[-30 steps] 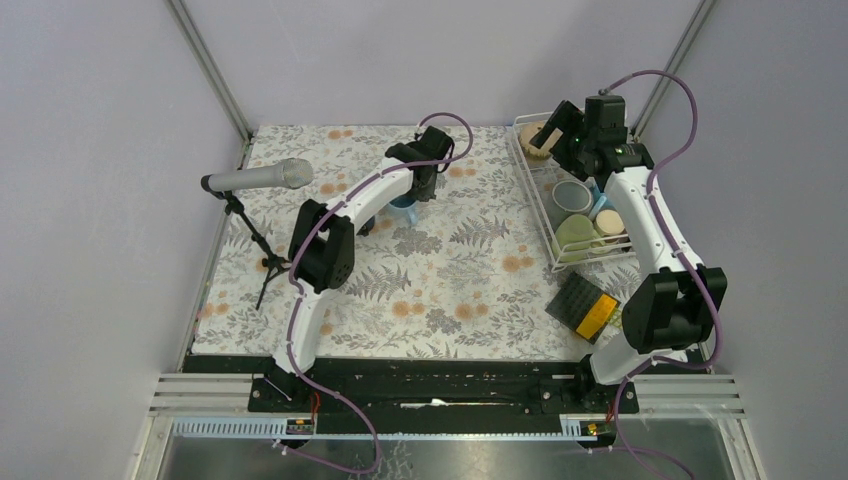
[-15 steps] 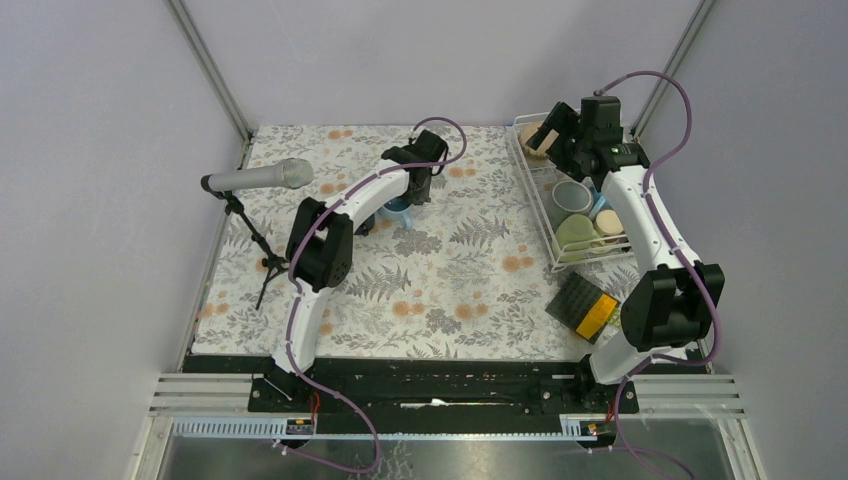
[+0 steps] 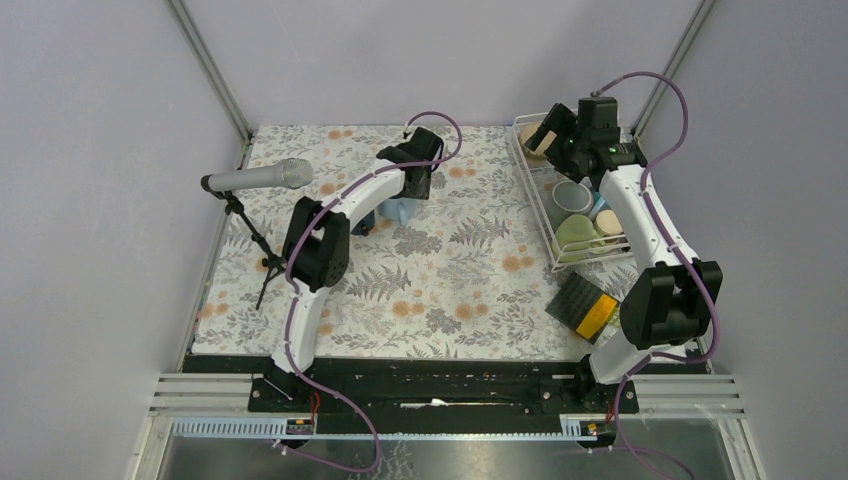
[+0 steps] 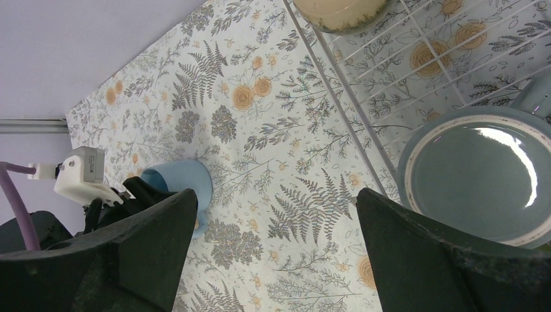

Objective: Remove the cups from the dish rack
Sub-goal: Place the cup at the center of the board.

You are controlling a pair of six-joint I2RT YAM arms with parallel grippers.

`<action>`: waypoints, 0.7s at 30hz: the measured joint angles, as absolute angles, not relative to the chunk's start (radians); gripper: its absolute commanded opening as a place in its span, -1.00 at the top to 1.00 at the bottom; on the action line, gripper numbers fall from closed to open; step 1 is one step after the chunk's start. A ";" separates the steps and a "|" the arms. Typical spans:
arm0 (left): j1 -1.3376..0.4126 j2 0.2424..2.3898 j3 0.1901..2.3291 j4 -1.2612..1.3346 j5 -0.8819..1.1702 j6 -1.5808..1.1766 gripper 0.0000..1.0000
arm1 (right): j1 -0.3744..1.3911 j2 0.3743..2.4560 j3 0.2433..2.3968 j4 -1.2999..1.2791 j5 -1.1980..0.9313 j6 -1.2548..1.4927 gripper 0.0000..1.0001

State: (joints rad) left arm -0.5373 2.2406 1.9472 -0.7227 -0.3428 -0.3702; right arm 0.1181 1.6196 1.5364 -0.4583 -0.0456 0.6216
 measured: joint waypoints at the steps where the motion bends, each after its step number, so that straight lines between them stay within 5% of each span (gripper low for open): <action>1: -0.538 2.237 1.943 -0.722 -0.343 -0.369 -0.17 | 0.118 1.620 1.536 -0.458 -0.046 0.622 -0.99; 21: -0.684 2.085 1.914 -0.634 -0.408 -0.326 -0.96 | 0.119 1.626 1.560 -0.461 -0.025 0.603 -0.99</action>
State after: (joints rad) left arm -0.6842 2.0850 1.9137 -0.6338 -0.4080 -0.3256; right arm 0.1192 1.6257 1.5600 -0.4610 -0.0246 0.6033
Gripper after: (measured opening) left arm 0.898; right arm 0.994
